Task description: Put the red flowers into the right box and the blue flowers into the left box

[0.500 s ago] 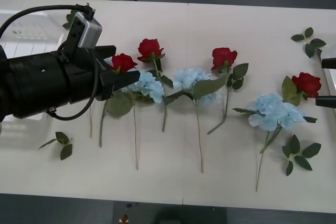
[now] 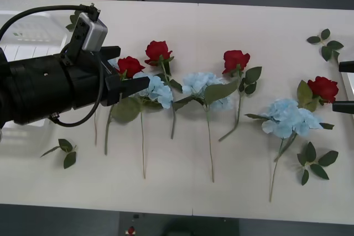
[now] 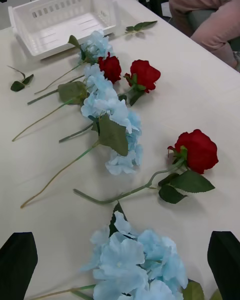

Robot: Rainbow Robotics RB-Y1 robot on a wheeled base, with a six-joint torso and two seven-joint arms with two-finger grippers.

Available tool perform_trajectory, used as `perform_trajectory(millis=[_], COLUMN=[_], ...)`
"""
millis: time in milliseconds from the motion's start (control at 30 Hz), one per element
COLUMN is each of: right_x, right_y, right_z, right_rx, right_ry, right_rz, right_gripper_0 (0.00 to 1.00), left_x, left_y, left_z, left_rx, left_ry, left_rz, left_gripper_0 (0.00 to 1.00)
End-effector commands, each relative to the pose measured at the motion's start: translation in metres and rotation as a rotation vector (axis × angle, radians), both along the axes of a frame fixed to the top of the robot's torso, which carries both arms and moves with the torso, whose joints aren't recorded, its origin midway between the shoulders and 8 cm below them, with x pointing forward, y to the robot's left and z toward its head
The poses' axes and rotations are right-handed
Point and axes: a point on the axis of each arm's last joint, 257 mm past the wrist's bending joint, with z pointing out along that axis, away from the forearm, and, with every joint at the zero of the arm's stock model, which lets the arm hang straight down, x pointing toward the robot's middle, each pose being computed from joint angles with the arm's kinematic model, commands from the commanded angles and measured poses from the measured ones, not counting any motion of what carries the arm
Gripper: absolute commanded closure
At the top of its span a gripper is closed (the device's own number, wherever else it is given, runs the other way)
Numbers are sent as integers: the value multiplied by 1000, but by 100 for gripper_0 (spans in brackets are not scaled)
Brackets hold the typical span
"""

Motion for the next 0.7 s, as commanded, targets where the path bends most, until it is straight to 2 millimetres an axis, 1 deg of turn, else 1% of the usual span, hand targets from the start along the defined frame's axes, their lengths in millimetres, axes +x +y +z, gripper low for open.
perform_trajectory(millis=[33,700], right_x=[2,2], right_y=[0,0], right_z=[9,9], right_rx=[-29,-29], right_ry=[-36,-36], right_rz=[12,12], right_gripper_0=[0,0], left_x=[-7,-7], left_y=[-3,-3], left_z=[6,6], left_rx=[-36,-36], left_ry=[15,15], left_rz=[0,0], left_gripper_0=[0,0])
